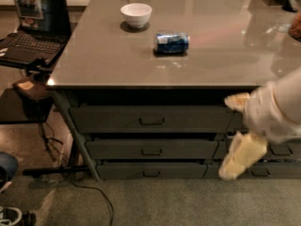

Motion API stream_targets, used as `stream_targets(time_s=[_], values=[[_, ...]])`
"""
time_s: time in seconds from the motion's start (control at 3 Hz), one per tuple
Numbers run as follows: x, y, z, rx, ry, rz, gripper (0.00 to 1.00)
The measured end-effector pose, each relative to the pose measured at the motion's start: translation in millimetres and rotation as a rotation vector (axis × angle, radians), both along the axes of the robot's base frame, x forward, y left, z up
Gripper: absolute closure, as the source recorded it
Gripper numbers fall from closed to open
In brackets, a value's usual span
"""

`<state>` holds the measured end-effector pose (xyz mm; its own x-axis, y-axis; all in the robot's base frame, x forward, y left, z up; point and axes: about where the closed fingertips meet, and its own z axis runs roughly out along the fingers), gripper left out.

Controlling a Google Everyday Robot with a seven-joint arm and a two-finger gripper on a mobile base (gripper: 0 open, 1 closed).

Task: Open bottom drawer

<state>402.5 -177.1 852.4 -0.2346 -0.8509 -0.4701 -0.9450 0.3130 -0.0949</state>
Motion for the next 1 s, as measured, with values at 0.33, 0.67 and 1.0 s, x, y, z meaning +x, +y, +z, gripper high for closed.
stream_targets(time_s=[0.33, 0.67, 1.0], values=[[-23.2, 16.5, -76.3, 0.112, 0.033, -0.039, 0.0], [-31.8, 17.2, -107.5, 0.108, 0.043, -0.07, 0.0], [-31.8, 17.2, -107.5, 0.108, 0.043, -0.07, 0.0]])
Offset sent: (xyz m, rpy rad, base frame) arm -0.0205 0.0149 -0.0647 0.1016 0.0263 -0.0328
